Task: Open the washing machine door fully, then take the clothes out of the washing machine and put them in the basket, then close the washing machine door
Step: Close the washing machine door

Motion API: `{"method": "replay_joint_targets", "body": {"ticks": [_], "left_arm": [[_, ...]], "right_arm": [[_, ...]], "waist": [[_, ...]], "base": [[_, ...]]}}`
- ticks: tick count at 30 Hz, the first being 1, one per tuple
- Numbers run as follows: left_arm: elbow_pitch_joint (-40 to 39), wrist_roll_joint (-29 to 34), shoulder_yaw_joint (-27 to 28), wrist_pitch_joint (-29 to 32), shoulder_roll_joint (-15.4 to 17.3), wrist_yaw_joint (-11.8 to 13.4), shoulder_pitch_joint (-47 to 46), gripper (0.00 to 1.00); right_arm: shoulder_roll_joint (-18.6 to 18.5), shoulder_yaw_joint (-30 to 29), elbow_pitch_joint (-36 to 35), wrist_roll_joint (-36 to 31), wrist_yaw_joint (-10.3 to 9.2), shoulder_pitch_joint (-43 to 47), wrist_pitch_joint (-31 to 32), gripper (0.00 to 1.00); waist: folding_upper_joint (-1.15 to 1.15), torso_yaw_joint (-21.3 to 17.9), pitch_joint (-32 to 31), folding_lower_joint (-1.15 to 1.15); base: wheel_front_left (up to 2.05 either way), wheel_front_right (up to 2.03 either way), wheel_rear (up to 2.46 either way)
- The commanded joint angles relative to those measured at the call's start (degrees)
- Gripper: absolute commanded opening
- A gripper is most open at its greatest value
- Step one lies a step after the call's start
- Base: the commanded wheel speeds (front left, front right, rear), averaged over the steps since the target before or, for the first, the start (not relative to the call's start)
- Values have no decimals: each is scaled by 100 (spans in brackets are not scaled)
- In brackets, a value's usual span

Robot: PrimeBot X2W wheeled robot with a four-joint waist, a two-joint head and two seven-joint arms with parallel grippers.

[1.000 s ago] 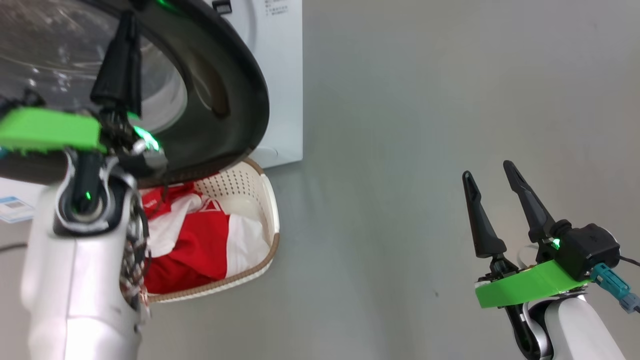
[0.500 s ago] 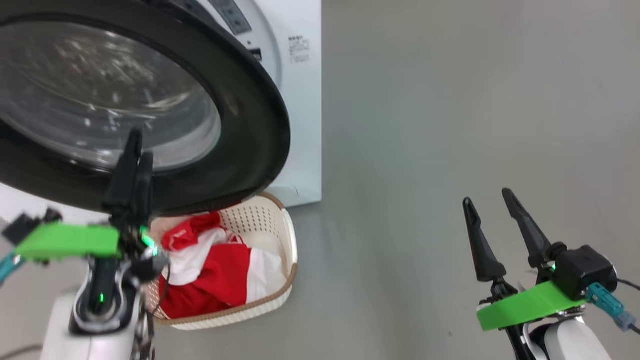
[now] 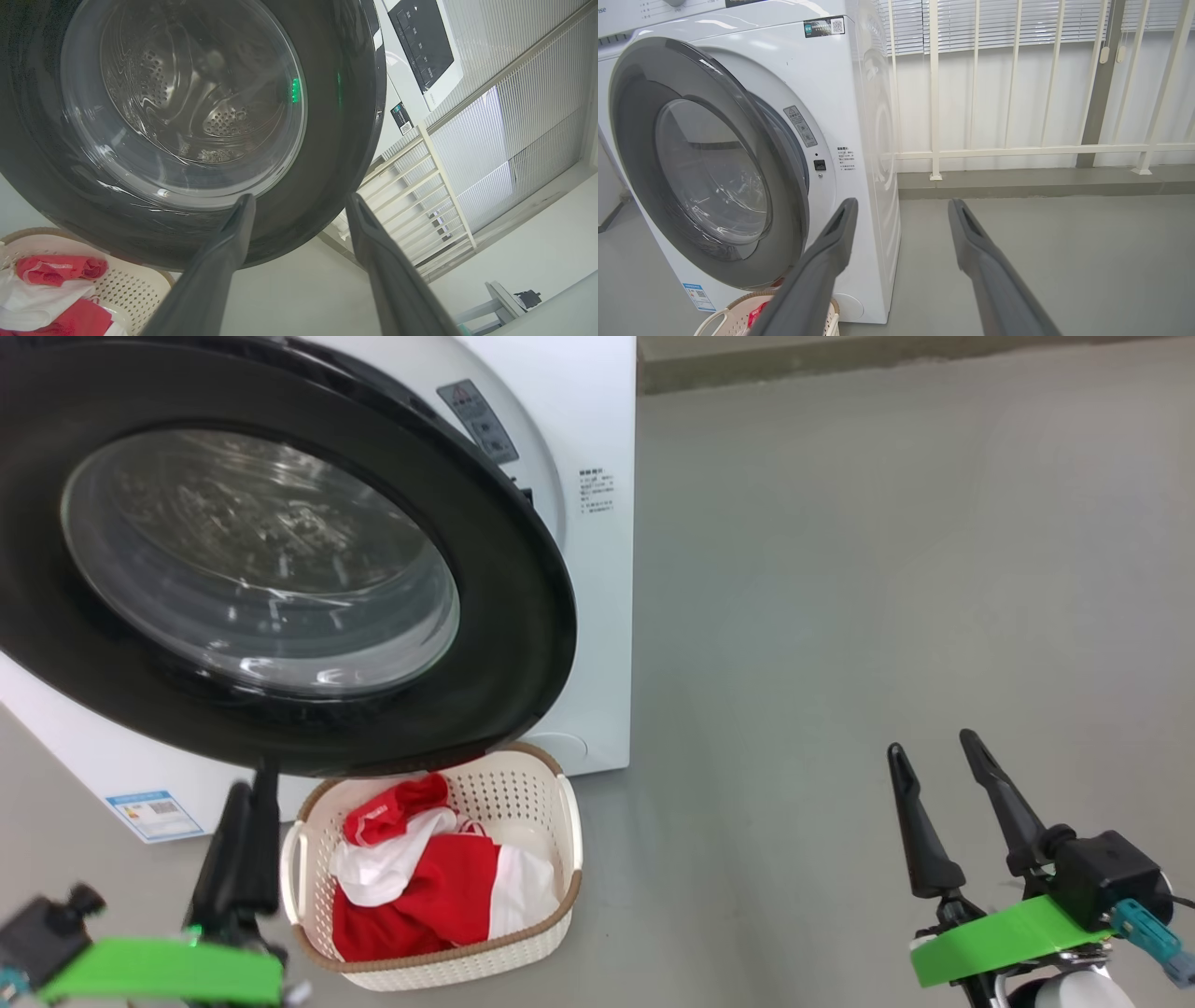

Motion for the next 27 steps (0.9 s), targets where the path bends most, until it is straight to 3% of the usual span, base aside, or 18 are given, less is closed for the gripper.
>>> {"method": "replay_joint_targets", "body": {"ticks": [1, 6, 11, 15, 20, 27], "left_arm": [[-178, 358, 64, -246, 312, -39, 7, 100], [-305, 1645, 155, -456, 483, -39, 234, 100], [-740, 3421, 730, -461, 115, -39, 488, 100], [-983, 4118, 954, -462, -134, -39, 649, 100], [-1028, 4650, 1022, -462, -331, -39, 877, 100], [-917, 4693, 976, -463, -355, -39, 901, 100]], "right_arm": [[-45, 46, -188, -6, 36, -32, -36, 100], [-45, -52, -285, -30, 36, 68, -36, 100], [-45, -112, -441, -36, 36, 109, -36, 100], [-45, -131, -558, -7, 36, 138, -36, 100], [-45, -121, -646, 19, 36, 202, -36, 100], [-45, -103, -646, 36, 36, 224, -36, 100]], "waist": [[0, 35, -87, 0], [0, 71, -150, 0], [0, 75, -152, 0], [0, 61, -154, 0], [0, 38, -163, 0], [0, 36, -146, 0]], "base": [[0, 0, 0], [0, 0, 0], [0, 0, 0], [0, 0, 0], [0, 0, 0], [0, 0, 0]]}}
